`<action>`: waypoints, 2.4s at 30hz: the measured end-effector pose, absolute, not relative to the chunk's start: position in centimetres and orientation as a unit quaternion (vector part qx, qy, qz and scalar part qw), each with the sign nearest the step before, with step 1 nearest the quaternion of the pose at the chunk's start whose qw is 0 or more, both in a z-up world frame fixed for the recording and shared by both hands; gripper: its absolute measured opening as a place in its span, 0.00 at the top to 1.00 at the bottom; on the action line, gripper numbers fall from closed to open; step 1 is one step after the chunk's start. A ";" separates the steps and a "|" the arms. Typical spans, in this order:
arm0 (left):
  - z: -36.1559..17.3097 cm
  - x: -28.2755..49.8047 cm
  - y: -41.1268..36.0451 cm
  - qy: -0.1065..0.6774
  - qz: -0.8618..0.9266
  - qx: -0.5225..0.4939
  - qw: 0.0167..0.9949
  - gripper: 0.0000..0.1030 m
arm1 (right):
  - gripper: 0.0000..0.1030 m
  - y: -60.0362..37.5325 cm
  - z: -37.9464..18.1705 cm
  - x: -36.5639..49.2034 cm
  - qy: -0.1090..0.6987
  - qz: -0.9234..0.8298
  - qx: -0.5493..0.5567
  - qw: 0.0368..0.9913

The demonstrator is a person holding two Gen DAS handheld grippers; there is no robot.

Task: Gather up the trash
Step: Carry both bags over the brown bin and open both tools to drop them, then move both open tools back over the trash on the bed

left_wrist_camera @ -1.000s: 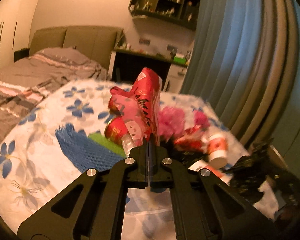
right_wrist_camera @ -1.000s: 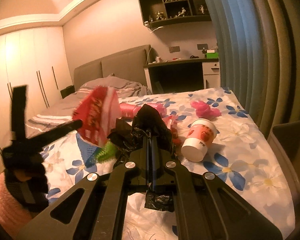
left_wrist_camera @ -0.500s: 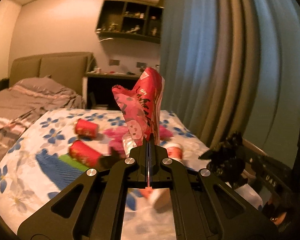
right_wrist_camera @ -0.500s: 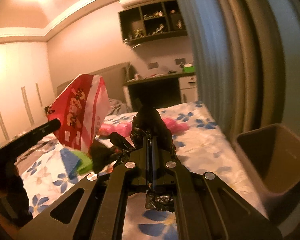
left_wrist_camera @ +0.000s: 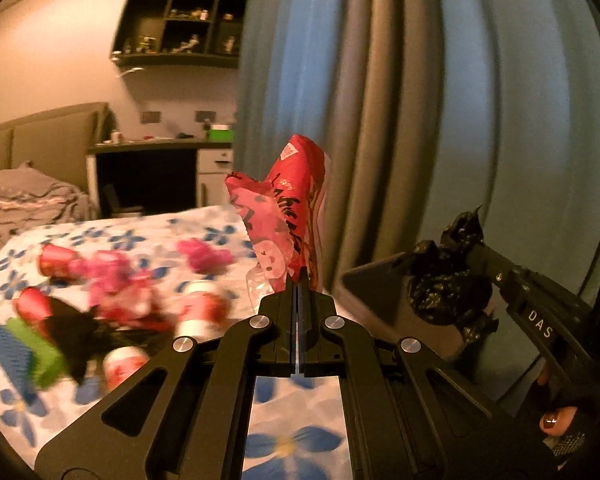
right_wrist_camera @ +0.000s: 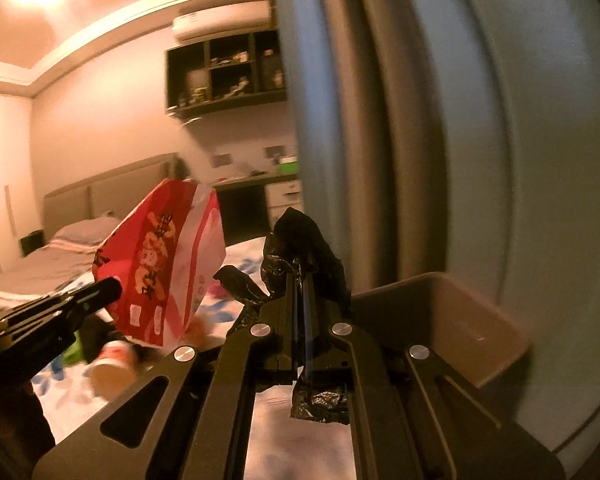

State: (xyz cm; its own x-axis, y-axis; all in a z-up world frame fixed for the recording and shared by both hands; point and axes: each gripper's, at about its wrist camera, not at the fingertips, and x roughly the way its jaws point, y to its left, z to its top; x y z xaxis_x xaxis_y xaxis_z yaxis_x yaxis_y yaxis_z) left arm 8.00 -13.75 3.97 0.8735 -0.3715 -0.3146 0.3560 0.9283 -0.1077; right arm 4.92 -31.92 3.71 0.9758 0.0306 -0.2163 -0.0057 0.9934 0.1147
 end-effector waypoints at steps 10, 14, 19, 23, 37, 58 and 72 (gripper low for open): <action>2.4 11.9 -22.0 0.183 -0.228 -0.011 0.956 1.00 | 0.97 -37.9 2.1 6.9 0.107 -0.068 0.066 0.990; 1.5 12.9 -24.1 0.189 -0.240 -0.007 0.952 1.00 | 0.97 -38.5 1.3 7.9 0.109 -0.078 0.063 0.989; 0.2 14.3 -25.7 0.210 -0.249 -0.013 0.946 1.00 | 0.97 -38.8 0.6 8.7 0.120 -0.081 0.066 0.987; -0.7 15.0 -26.6 0.225 -0.254 -0.017 0.940 1.00 | 0.97 -39.0 0.0 9.6 0.128 -0.082 0.070 0.986; -2.7 15.9 -27.7 0.258 -0.260 -0.029 0.930 1.00 | 0.97 -39.6 -1.2 11.7 0.152 -0.084 0.070 0.982; -2.2 15.5 -22.0 0.242 -0.168 -0.076 0.952 0.15 | 0.19 -40.2 -0.5 9.8 0.130 -0.094 0.076 0.984; 0.2 10.4 -13.3 0.207 -0.085 -0.045 0.974 0.10 | 0.07 -34.1 0.1 6.1 0.104 -0.043 0.063 0.992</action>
State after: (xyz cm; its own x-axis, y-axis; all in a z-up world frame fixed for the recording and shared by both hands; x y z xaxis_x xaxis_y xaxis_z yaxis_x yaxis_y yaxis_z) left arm 10.36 -13.28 0.18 0.8999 -0.1847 -0.3951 0.1472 0.9814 -0.1236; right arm 6.12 -34.15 0.14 0.9746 -0.0729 -0.2119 0.0992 0.9882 0.1164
